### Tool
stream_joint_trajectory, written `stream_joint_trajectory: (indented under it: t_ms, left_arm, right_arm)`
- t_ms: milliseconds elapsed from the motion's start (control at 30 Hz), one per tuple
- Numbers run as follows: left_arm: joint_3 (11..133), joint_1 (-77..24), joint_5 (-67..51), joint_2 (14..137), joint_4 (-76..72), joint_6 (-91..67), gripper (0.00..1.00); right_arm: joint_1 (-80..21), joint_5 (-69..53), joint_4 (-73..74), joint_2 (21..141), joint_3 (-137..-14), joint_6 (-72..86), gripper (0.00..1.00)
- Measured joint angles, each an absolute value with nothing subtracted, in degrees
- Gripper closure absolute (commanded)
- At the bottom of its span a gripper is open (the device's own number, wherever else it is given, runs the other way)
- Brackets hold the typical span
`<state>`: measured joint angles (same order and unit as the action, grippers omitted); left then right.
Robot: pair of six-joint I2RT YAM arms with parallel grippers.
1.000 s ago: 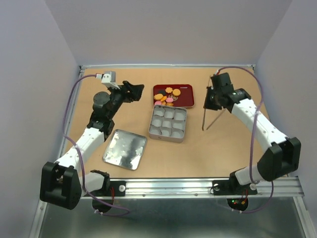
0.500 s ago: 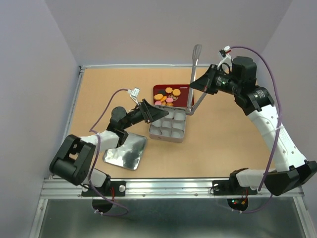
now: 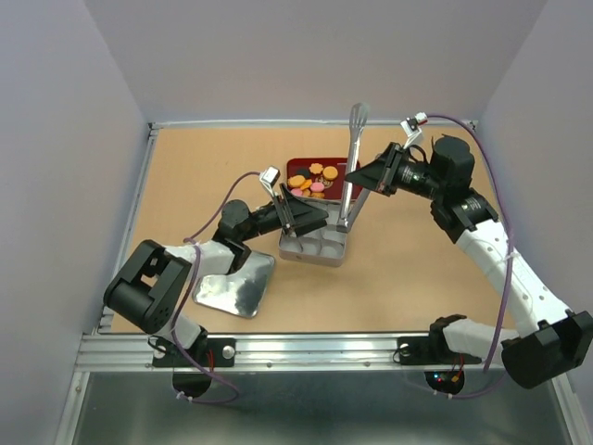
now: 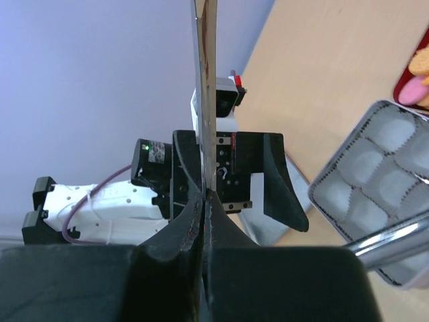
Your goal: Pack the cookies
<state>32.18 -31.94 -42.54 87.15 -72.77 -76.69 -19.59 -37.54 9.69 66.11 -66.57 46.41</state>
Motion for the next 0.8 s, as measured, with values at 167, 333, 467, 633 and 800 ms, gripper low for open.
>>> stream_joint_trajectory:
  t_ms: [167, 333, 467, 633, 800]
  left_arm:
    - [32.18, -31.94, -40.53, 83.77, -73.34, -77.41, 0.01]
    - [32.29, -32.08, -39.88, 80.79, -74.15, -77.49, 0.01]
    - [32.77, -32.8, -39.81, 80.75, -74.28, -77.67, 0.01]
    - [33.23, -34.79, -39.46, 80.95, -74.11, -77.62, 0.01]
    - [34.0, -35.64, -38.33, 80.84, -73.87, -77.3, 0.01]
  right_arm:
    - [-19.59, -38.85, -3.09, 65.25, -60.01, 53.3, 1.0]
    - [-19.59, -40.23, -19.59, 64.86, -54.08, 62.15, 0.99]
    - [-19.59, -40.4, -27.22, 64.86, -51.31, 66.7, 1.0]
    - [-19.59, -40.49, -33.87, 64.86, -49.21, 69.97, 1.0]
    - [-19.59, -40.29, -37.85, 64.84, -46.63, 71.5, 1.0]
